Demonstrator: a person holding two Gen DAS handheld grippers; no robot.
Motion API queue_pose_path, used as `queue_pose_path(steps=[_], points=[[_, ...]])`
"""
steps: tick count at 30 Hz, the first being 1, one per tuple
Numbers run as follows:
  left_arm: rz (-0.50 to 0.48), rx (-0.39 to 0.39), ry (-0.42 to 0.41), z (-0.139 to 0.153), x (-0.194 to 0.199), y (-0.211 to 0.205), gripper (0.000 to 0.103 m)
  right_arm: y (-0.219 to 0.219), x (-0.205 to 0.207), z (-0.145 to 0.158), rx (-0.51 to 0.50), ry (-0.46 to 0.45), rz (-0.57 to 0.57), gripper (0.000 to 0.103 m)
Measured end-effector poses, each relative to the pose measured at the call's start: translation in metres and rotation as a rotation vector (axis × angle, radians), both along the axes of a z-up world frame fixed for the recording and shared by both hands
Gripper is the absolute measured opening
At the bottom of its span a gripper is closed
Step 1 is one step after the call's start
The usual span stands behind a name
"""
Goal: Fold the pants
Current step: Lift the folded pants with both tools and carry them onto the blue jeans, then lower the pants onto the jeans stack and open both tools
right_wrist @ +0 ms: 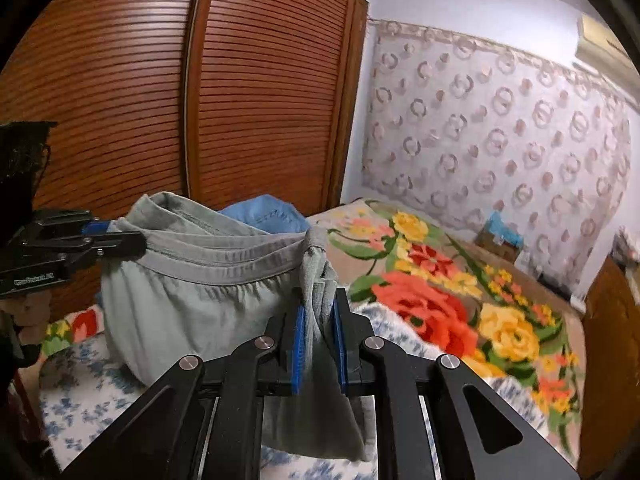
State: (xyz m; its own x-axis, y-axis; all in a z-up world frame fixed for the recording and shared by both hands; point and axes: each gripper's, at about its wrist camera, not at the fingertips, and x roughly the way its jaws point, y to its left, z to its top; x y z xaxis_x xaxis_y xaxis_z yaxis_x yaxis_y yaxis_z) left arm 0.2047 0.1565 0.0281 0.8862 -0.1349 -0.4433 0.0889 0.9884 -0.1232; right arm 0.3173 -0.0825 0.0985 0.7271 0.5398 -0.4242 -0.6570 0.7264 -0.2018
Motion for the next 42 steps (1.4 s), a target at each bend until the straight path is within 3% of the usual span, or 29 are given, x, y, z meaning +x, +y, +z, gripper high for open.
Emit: queue_pose_path(steps=[11,22,33,37,42], points=[[0.125,-0.068,-0.005,-0.016,-0.002,0.033,0.019,0.054,0.047,-0.007,-0.077,-0.082,0.079,0.013],[0.271,-0.139,-0.045,-0.035,-0.026,0.048,0.019,0.097,0.076,-0.024,-0.136,-0.106,0.186,0.013],[0.321,-0.152,-0.007,-0.055,-0.024,0.057,0.019,0.093,0.102,-0.033,-0.096,-0.007,0.220,0.013],[0.333,-0.151,0.011,-0.059,-0.024,0.057,0.021,0.095,0.112,-0.031,-0.077,0.056,0.198,0.025],[0.351,-0.139,0.030,-0.061,-0.025,0.058,0.033,0.080,0.119,-0.024,-0.031,0.099,0.170,0.026]])
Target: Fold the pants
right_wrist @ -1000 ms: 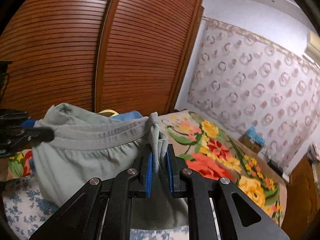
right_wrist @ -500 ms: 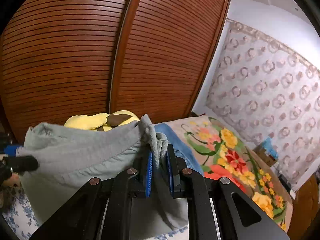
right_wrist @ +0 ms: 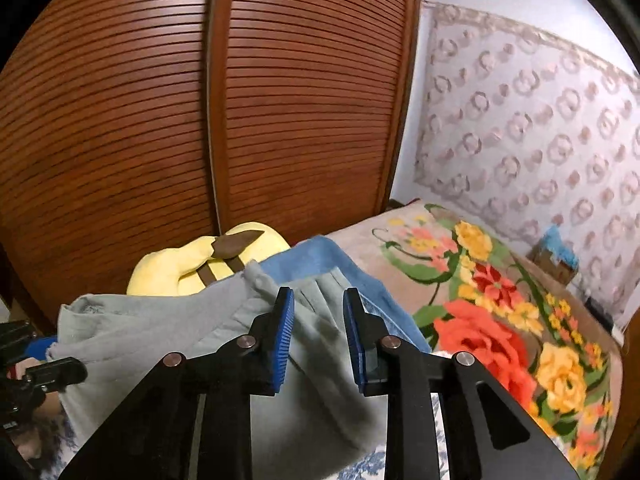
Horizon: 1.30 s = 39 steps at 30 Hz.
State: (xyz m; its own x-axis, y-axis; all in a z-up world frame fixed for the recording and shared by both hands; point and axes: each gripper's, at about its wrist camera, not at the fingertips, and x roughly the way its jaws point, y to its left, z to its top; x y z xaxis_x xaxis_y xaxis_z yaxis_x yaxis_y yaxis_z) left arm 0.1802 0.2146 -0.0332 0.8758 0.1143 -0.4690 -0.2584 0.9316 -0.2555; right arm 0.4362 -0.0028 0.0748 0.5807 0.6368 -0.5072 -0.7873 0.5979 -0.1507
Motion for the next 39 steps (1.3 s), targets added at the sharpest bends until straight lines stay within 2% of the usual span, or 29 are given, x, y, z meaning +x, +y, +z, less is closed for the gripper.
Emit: queue_pose_path(steps=[3,5,8,16,18,20,26,30,32,34,39], points=[[-0.006,0.001,0.002,-0.002,0.000,0.002,0.047,-0.010,-0.005,-0.002,-0.001,0.039,0.049,0.026],[-0.015,0.005,0.009,-0.003,0.000,0.002,0.051,-0.017,-0.006,-0.006,-0.004,0.056,0.062,0.026],[-0.009,0.020,0.030,-0.007,0.001,0.002,0.052,-0.023,0.000,-0.010,-0.003,0.088,0.063,0.026],[-0.003,0.047,0.080,-0.011,0.002,0.001,0.053,-0.016,0.023,-0.015,-0.013,0.090,-0.018,0.026],[0.001,0.056,0.082,-0.010,0.000,0.001,0.068,-0.012,0.020,-0.015,0.000,0.099,-0.026,0.026],[-0.003,0.055,0.080,-0.010,-0.003,0.000,0.076,-0.011,0.014,-0.014,0.002,0.090,-0.038,0.026],[-0.030,0.059,0.092,-0.008,-0.010,-0.004,0.085,-0.023,-0.016,-0.014,0.028,0.091,-0.047,0.026],[-0.048,0.057,0.096,-0.005,-0.018,-0.008,0.103,-0.030,-0.035,-0.014,0.040,0.093,-0.055,0.027],[-0.053,0.074,0.107,-0.003,-0.022,-0.012,0.103,-0.035,-0.046,-0.013,0.049,0.100,-0.060,0.034],[-0.057,0.098,0.109,-0.002,-0.027,-0.018,0.103,-0.043,-0.055,-0.013,0.065,0.108,-0.066,0.046],[-0.080,0.105,0.104,0.000,-0.039,-0.029,0.103,-0.066,-0.083,-0.014,0.094,0.113,-0.128,0.067]])
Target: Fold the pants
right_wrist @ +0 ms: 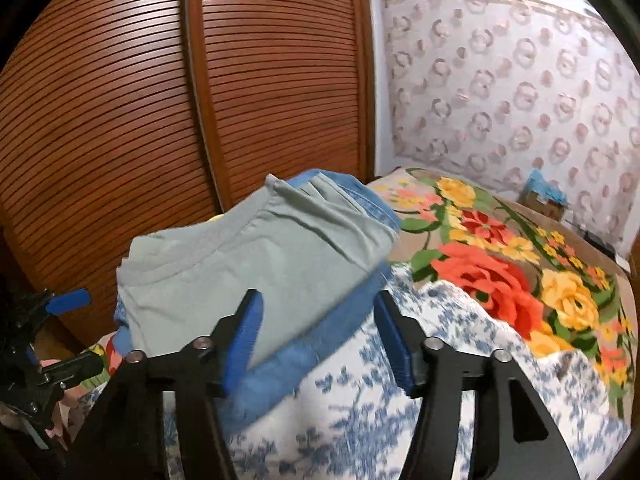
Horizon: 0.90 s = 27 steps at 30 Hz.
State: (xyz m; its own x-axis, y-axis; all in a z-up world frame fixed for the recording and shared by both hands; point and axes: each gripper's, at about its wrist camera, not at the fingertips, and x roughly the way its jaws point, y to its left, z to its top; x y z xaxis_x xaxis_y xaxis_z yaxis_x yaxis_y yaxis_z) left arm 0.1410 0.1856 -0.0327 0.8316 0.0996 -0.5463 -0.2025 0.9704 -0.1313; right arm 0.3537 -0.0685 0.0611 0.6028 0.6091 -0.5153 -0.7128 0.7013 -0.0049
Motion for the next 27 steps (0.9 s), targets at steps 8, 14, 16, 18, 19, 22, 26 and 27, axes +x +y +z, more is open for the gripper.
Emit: queue_pose_path(steps=[8,14,16,18,19,22,26,27], points=[[-0.075,0.027,-0.004,0.003,-0.011,-0.031,0.103,-0.045,-0.053,-0.008,0.006,-0.005,-0.097,0.073],[-0.159,0.065,0.006,0.005,-0.010,-0.067,0.103,-0.089,-0.104,-0.010,0.036,-0.014,-0.190,0.073],[-0.190,0.065,0.005,0.007,-0.010,-0.080,0.103,-0.099,-0.119,-0.010,0.047,-0.013,-0.214,0.073],[-0.213,0.070,0.003,0.009,-0.010,-0.092,0.103,-0.108,-0.133,-0.009,0.051,-0.022,-0.246,0.073],[-0.223,0.071,0.001,0.009,-0.010,-0.096,0.103,-0.111,-0.140,-0.008,0.052,-0.025,-0.257,0.073],[-0.256,0.072,-0.012,0.013,-0.012,-0.111,0.103,-0.121,-0.163,-0.006,0.056,-0.037,-0.295,0.073],[-0.288,0.072,-0.016,0.018,-0.015,-0.129,0.103,-0.132,-0.186,-0.006,0.069,-0.047,-0.345,0.073],[-0.298,0.073,-0.018,0.019,-0.016,-0.134,0.103,-0.134,-0.192,-0.006,0.071,-0.048,-0.357,0.073]])
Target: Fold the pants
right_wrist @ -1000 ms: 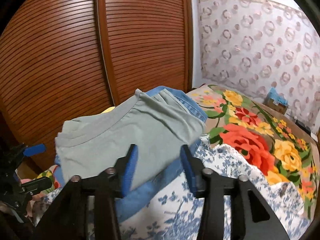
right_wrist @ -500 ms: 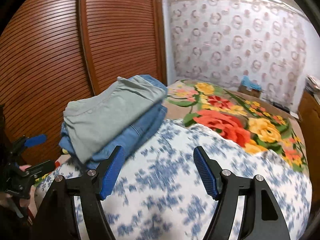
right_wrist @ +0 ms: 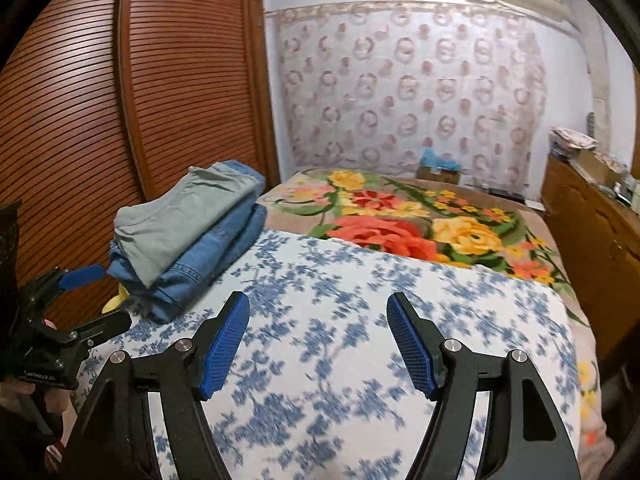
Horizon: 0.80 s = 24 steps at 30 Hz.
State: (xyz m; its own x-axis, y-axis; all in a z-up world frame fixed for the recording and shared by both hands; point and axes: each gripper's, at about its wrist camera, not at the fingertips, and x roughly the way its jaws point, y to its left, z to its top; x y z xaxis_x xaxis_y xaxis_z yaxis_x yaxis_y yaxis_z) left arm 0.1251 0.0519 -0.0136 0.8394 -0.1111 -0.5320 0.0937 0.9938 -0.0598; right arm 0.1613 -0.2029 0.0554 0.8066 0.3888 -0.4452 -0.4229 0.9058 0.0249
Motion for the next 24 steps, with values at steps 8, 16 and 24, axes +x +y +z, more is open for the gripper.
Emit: queue_pose_path(steps=[8,16,24], points=[[-0.017,0.015,0.003,0.010,-0.011,-0.023,0.103,-0.011,-0.045,-0.004,0.010,-0.014,-0.129,0.073],[-0.015,0.005,-0.020,0.027,-0.027,-0.030,0.103,-0.016,-0.079,0.003,0.029,-0.030,-0.187,0.073],[-0.024,0.009,-0.053,0.046,-0.037,-0.041,0.103,-0.020,-0.103,0.008,0.051,-0.074,-0.212,0.084]])
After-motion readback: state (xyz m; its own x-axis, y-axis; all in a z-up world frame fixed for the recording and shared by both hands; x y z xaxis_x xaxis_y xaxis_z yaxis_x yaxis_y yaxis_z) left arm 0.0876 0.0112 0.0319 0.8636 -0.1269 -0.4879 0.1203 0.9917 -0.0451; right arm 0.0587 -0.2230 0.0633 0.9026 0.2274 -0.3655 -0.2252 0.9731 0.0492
